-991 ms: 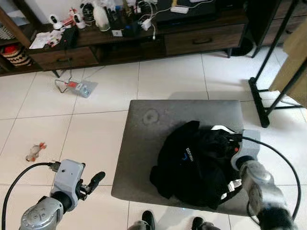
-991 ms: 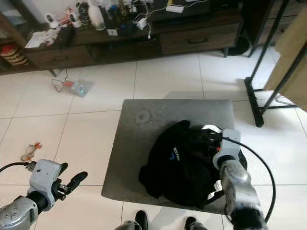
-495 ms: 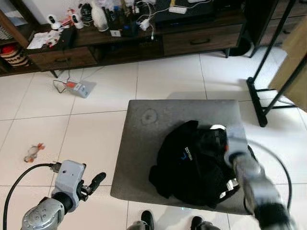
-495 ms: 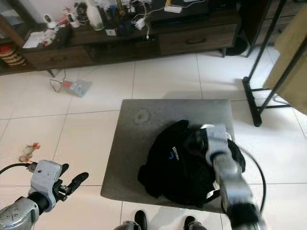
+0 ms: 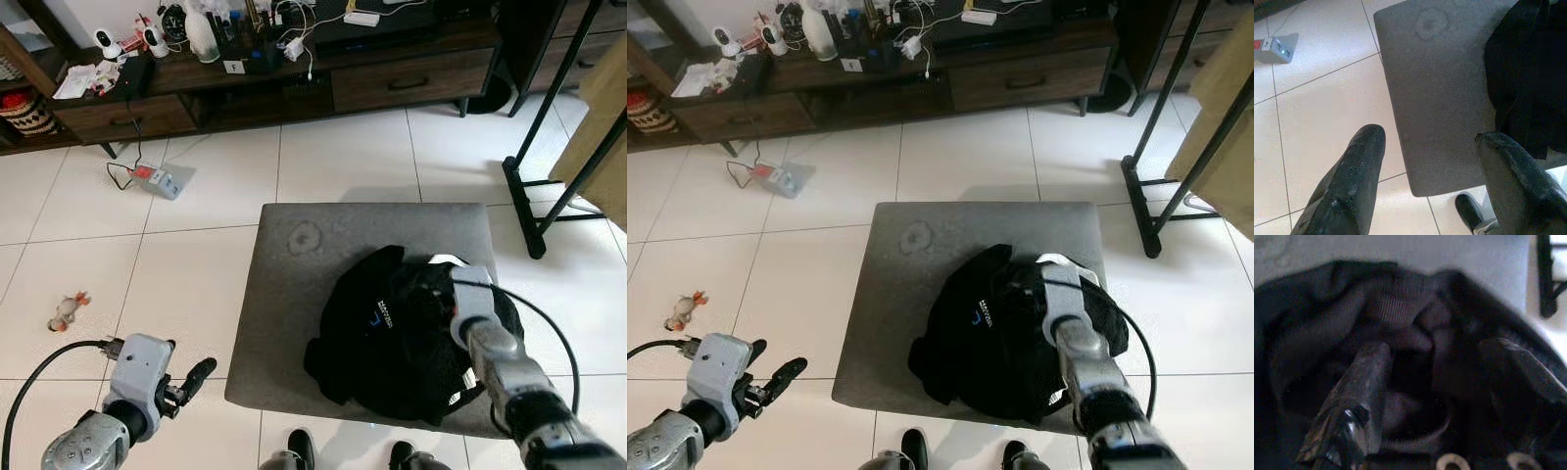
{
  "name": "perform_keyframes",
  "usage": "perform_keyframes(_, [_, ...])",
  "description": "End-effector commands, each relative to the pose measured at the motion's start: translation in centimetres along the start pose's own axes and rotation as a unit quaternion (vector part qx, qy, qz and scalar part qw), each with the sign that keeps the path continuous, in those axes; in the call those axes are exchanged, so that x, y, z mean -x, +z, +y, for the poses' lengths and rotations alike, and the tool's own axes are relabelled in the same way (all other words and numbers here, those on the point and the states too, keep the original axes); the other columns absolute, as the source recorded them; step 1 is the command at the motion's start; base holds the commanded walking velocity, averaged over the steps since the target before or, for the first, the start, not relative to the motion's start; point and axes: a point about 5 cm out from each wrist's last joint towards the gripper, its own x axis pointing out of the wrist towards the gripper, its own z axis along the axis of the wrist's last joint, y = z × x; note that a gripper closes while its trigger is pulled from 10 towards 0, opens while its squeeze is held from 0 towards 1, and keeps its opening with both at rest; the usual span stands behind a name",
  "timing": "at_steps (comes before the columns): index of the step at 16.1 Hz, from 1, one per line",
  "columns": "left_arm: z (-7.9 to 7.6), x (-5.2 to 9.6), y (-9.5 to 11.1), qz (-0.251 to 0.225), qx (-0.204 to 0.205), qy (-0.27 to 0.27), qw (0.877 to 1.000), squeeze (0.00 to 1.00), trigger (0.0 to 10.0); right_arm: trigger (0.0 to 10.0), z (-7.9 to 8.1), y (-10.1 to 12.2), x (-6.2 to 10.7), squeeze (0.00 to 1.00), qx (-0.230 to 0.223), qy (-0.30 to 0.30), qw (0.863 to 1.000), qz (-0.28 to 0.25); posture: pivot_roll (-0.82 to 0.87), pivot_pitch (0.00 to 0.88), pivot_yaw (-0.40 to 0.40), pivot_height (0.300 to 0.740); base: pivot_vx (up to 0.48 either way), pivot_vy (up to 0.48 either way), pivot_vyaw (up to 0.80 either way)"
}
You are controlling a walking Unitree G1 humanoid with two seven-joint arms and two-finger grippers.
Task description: Hang hanger
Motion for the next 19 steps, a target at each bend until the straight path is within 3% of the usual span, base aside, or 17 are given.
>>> perform_keyframes(1, [0.4,0.7,-0.9,0.025,0.001,0.011,1.000,0.00,10.0,10.0,0.1,-1.2,0.1,0.00,0.011,-0.003,1.000,0.017,0.17,0.405,0.157,0.740,0.000,0.000,0.00])
perform_keyframes(4, [0.4,1.5,-1.1,0.036,0.002,0.011,0.999,0.00,10.0,10.0,-0.7,0.1,-0.3,0.00,0.058,-0.043,0.997,0.002,0.18,0.435,0.165,0.740,0.000,0.000,0.00])
perform_keyframes(6, [0.3,2.1,-1.1,0.040,0.001,0.012,0.999,0.00,10.0,10.0,-0.4,1.0,-0.4,0.00,0.098,-0.049,0.993,-0.029,0.19,0.453,0.167,0.740,0.000,0.000,0.00])
perform_keyframes(10, [0.7,2.4,-0.9,0.039,0.000,0.022,0.999,0.00,10.0,10.0,0.8,0.5,-0.2,0.00,0.065,-0.034,0.995,-0.066,0.21,0.464,0.165,0.740,0.000,0.000,0.00])
perform_keyframes(16, [0.8,0.7,0.5,0.000,0.008,0.037,0.999,0.00,10.0,10.0,1.0,1.4,0.8,0.00,0.008,-0.061,0.982,-0.180,0.20,0.437,0.162,0.740,0.000,0.000,0.00])
perform_keyframes(18, [1.4,0.4,0.8,-0.014,0.004,0.058,0.998,0.00,10.0,10.0,0.0,1.0,1.2,0.00,-0.033,-0.091,0.976,-0.193,0.20,0.422,0.156,0.740,0.000,0.000,0.00])
perform_keyframes(19, [3.6,0.4,2.5,-0.067,-0.011,0.137,0.988,0.00,10.0,10.0,-0.9,0.9,1.5,0.00,-0.052,-0.096,0.972,-0.207,0.19,0.409,0.145,0.740,0.000,0.000,0.00])
